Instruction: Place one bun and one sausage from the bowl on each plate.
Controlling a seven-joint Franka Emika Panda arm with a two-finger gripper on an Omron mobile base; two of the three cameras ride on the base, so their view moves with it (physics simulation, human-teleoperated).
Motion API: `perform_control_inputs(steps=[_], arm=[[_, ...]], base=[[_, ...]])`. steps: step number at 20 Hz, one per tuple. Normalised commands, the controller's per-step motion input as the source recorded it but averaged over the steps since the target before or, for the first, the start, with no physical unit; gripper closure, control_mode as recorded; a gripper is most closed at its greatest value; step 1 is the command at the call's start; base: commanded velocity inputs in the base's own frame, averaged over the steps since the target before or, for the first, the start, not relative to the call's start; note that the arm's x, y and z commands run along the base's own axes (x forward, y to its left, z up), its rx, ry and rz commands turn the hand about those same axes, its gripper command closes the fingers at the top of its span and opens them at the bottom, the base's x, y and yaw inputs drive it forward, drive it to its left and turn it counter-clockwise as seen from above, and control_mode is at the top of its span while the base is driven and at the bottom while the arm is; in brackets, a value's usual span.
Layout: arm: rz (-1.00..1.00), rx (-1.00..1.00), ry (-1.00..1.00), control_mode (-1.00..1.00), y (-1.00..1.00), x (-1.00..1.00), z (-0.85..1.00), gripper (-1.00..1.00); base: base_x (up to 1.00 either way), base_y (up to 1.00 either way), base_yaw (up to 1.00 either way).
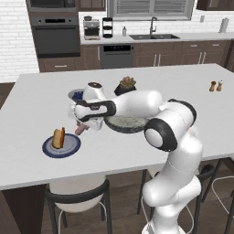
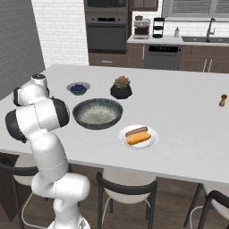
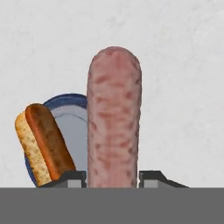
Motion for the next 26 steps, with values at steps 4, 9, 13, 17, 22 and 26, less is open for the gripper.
perform_control_inputs(steps=[4,9,13,17,22,26], arm=[[0.11,-0.11,0.08,-1.00,0.37,0.00,-0.38,1.00],[0.05,-0.10,0.05,-1.00,0.04,0.00,-0.49,1.00],[0.03,-0.05,0.05,-1.00,0.21,0.00,-0.30,1.00],[0.01,-0.03,0.05,-1.00,0.38,0.00,-0.27,1.00],[0.02,-0.01,0.02,-1.00,0.23,0.10,-0.25,1.00],[0.02,-0.02,0.01,-1.00,0.06,0.04,-0.29,1.00]], base=[[0.00,0.00,0.00],[0.00,0.00,0.00],[0.00,0.00,0.00],[0.00,0.00,0.00],[0.00,0.00,0.00],[0.00,0.00,0.00]])
